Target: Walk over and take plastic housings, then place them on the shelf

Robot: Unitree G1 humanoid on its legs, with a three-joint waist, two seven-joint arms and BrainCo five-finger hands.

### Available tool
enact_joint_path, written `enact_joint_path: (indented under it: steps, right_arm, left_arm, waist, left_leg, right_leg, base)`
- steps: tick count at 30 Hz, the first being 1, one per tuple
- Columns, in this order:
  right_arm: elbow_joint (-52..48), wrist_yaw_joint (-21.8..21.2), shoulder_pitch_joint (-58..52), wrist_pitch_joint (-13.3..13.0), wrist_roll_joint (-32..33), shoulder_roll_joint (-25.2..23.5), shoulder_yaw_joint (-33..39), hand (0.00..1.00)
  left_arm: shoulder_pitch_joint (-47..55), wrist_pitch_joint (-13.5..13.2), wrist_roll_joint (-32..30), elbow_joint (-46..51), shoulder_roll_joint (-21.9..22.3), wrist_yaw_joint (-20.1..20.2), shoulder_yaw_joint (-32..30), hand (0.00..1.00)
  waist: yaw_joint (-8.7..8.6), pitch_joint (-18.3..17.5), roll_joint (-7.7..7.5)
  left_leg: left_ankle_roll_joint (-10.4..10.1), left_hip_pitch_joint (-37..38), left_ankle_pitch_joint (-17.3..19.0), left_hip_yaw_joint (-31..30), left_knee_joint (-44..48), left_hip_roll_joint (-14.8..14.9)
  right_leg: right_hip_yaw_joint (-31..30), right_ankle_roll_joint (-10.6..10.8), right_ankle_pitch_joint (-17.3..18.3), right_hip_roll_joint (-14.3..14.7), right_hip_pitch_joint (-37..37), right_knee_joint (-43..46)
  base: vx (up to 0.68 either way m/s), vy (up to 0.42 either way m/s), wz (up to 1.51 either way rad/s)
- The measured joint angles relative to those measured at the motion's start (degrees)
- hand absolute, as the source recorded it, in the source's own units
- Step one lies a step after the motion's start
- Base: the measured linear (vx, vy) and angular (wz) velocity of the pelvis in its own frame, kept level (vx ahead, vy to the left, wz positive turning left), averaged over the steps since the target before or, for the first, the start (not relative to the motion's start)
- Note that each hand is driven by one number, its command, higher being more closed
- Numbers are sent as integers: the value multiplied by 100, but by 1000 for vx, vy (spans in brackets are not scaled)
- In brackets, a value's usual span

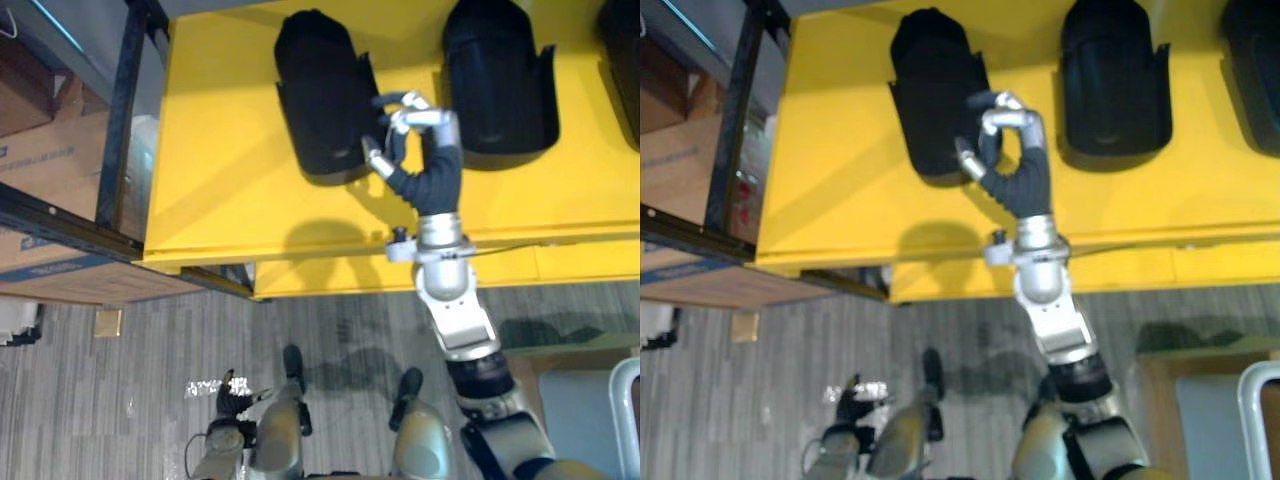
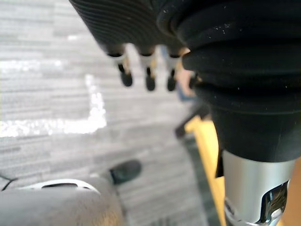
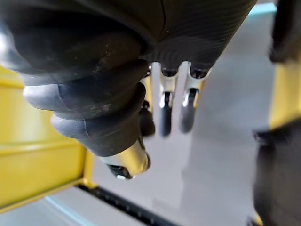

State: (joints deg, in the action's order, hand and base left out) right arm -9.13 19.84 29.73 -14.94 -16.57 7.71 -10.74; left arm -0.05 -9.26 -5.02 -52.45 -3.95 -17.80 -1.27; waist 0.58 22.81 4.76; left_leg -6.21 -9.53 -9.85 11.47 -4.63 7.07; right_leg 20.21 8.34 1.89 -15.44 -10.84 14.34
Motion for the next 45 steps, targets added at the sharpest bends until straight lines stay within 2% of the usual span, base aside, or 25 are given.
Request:
enact_joint_path:
  steps: [5,12,24,26,30,34,40,45]
  right_arm:
    - [-32,45,-14,46,5,-98,34,0]
    - [302,208,-21,405,193,-280,182,0]
    - [1026,476,-27,713,622,-392,572,0]
    - [1036,334,-23,715,913,-392,543,0]
    - [1397,-260,-44,704,1834,-378,475,0]
    - [1456,-642,-75,648,2287,-256,224,0]
    - [1485,-954,-110,634,2537,-203,25,0]
    - [1497,-1011,-137,627,2540,-165,-50,0]
  left_arm:
    - [0,61,4,4,-2,-6,32,0]
    - [0,69,9,5,-2,-9,38,0]
    - [0,181,8,11,-10,-110,207,0]
    - [0,183,7,12,-9,-114,208,0]
    - [0,185,6,12,-9,-83,200,0]
    - [0,184,5,8,-10,-9,194,0]
    - [0,182,4,-9,-11,55,191,0]
    - [7,181,5,-47,-5,71,196,0]
  waist:
    - [-17,0,0]
    - [-17,-1,0]
    - [-7,-51,51]
    - [-7,-52,49]
    - [-7,-54,47]
    - [-8,-70,40]
    - [-3,-134,20]
    - [4,-247,-23]
  left_leg:
    - [-6,9,4,11,0,45]
    - [-8,6,5,12,-1,41]
    - [-8,-29,6,1,-3,37]
    - [-8,-28,6,0,-3,37]
    - [-8,-27,6,-2,-4,38]
    - [-12,-25,9,0,-29,41]
    - [-14,-26,10,4,-31,41]
    - [-25,-21,18,8,-32,47]
  right_leg:
    - [-7,-3,-2,47,2,-11]
    - [-5,-2,-5,46,12,-30]
    - [13,3,-29,55,16,-91]
    - [14,3,-28,55,18,-91]
    - [16,3,-28,55,23,-90]
    - [16,4,-28,56,23,-91]
    - [17,4,-29,54,22,-95]
    - [17,4,-29,57,23,-96]
  base:
    - [6,-14,-2]
    - [0,0,0]
    - [0,0,0]
    - [0,0,0]
    - [0,0,0]
    - [0,0,0]
    - [0,0,0]
    - [0,0,0]
